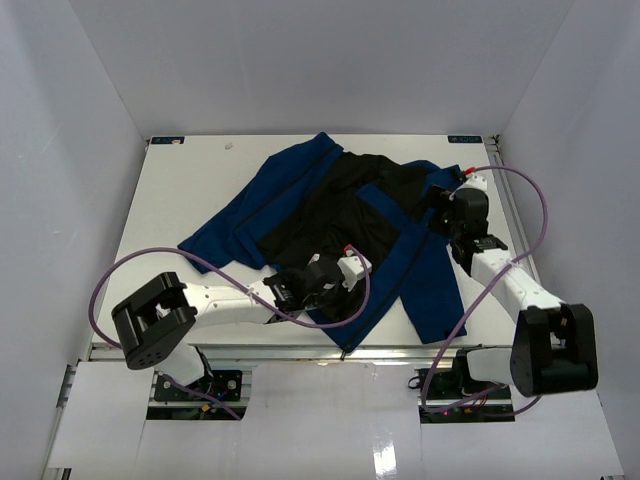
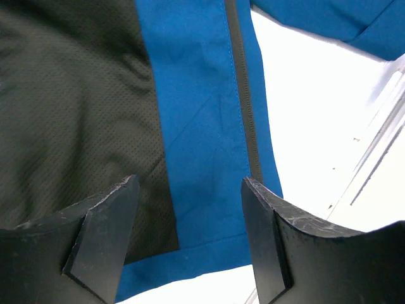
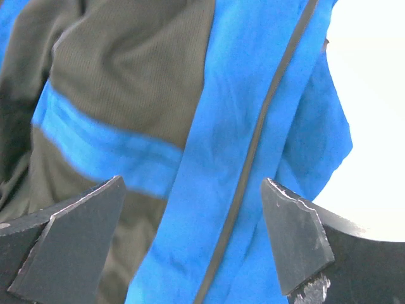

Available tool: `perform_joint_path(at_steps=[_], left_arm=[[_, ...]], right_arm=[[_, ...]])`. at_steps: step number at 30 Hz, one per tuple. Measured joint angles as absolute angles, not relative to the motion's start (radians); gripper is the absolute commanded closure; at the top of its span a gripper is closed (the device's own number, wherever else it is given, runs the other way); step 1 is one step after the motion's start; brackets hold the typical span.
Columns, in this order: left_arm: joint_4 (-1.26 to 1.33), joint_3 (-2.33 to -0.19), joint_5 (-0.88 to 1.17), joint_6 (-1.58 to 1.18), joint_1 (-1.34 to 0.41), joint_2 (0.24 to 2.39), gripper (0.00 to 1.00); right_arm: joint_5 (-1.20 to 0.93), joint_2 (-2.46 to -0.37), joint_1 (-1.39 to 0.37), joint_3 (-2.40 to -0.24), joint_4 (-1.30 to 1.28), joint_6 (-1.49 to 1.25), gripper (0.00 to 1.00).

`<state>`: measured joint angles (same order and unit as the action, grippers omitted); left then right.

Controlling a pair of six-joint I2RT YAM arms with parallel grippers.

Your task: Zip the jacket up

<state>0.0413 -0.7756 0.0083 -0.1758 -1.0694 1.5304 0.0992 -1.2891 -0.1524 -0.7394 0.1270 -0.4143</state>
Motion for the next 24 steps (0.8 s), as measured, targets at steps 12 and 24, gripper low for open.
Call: perform_joint_path(at_steps=[12, 24], left_arm=[[-0.041, -0.94, -0.157, -0.117, -1.229, 1.758, 0.28], [-0.071, -0.984, -0.2, -0.134, -1.257, 1.776, 0.26]], right_arm=[[-0.008, -0.93, -0.153, -0.47, 0.107, -0.454, 0.06], [-0.031, -0.892, -0.153, -0.462, 0.107, -0.456, 0.06]])
